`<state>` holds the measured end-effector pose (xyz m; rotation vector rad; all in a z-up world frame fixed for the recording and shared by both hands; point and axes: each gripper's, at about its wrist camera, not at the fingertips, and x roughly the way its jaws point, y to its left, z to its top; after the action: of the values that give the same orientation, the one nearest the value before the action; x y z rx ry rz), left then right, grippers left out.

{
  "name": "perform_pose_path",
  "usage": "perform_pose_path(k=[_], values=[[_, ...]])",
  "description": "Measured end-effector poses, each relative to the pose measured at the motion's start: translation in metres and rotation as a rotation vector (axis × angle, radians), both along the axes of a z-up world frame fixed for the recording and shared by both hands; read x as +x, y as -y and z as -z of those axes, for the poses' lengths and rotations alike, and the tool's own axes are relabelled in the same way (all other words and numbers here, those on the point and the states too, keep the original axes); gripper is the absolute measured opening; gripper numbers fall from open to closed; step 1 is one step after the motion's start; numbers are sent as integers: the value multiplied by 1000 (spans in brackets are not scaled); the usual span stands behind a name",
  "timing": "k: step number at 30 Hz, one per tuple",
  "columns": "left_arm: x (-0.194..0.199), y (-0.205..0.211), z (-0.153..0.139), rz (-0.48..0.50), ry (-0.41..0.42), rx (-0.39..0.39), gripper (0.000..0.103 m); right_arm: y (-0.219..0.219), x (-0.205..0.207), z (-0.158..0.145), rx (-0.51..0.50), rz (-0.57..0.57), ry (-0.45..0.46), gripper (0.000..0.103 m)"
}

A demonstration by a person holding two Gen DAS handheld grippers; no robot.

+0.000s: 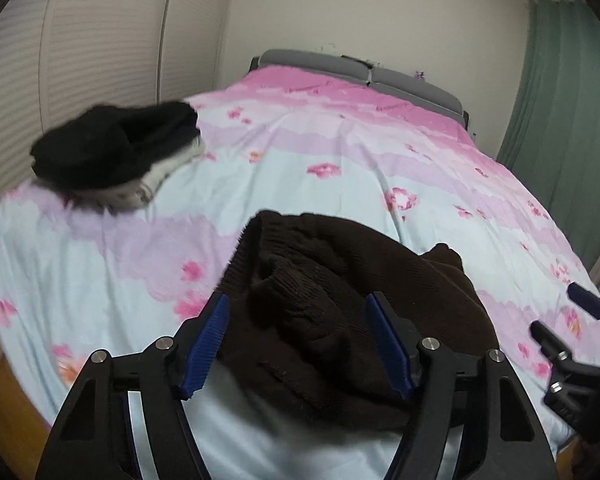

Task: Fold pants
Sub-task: 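Lay the folded pant end down with the right tool while the left tool presses the bundle, then grasp the edge of the folded brown pants with the left tool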

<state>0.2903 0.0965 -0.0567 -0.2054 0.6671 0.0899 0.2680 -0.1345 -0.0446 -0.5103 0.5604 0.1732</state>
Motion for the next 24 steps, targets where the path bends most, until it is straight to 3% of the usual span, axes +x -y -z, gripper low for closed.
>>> perform_pose_path(k=[4, 5, 9, 16, 22, 24], values=[[18, -5, 18, -19, -41, -24, 56, 16, 18, -7, 14, -13, -14, 66], [20, -6, 21, -15, -42, -32, 45, 21, 20, -8, 28, -10, -24, 66], [24, -6, 24, 7, -21, -25, 25, 30, 28, 4, 69, 3, -59, 66], [-20, -24, -9, -5, 74, -37, 21, 33, 23, 23, 83, 11, -95, 66], [-13, -44, 35, -46, -54, -113, 22, 33, 30, 20, 112, -4, -103, 66], [-10, -39, 38, -43, -51, -77, 22, 33, 35, 20, 117, -5, -114, 65]])
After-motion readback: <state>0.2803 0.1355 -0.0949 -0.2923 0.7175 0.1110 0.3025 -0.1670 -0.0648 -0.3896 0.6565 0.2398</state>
